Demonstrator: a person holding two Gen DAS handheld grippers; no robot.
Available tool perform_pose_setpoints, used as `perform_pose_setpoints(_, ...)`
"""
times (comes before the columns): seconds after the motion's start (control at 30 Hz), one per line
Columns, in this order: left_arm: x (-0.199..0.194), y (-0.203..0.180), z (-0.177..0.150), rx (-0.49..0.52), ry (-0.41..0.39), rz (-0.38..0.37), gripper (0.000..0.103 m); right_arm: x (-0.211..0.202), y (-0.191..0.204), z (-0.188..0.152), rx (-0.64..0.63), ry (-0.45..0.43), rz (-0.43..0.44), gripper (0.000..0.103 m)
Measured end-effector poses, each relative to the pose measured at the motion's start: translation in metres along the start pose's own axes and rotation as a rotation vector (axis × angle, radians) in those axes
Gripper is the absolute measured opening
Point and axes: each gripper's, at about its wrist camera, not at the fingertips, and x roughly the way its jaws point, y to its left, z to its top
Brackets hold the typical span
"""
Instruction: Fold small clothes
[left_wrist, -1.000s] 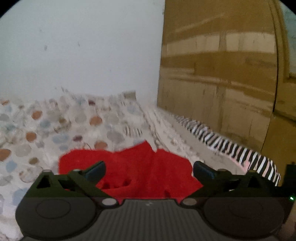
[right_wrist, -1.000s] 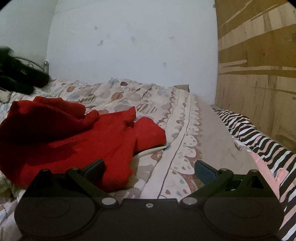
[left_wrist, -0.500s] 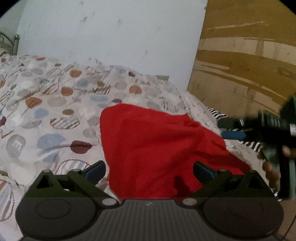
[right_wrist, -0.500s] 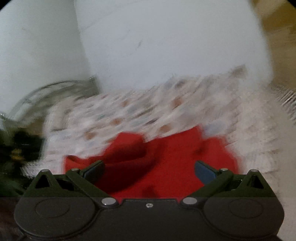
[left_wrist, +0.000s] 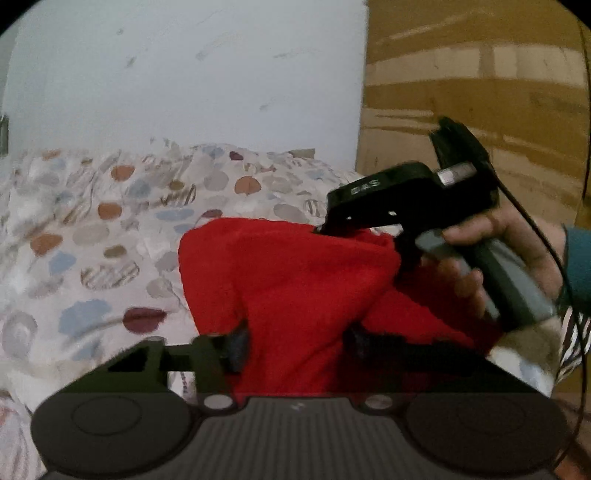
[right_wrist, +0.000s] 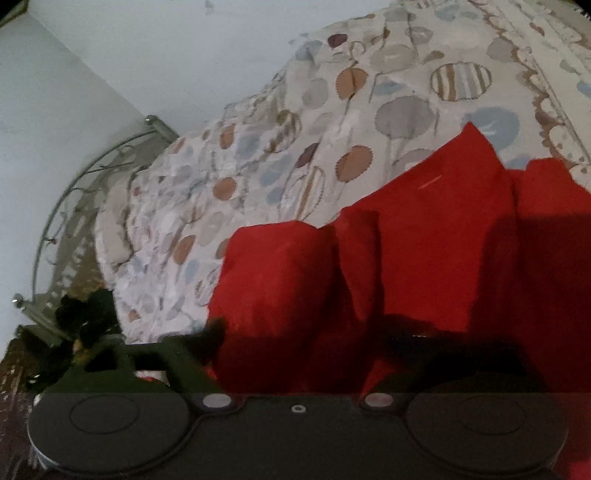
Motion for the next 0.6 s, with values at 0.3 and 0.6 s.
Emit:
perform_pose_setpoints(0.3,0.000,-0.033,0.020,0.117,-0.045,-0.040,0.035,-0.040,0.016,0.006,-0.197,-0.155,0.021,0.025)
perform_pose_setpoints(0.6,0.016,-0.097,0.031,0.278,-0.031,-0.182,0.034,-0.121,-0.030,-0.009,-0.232,-0.326,-0.067,0.025)
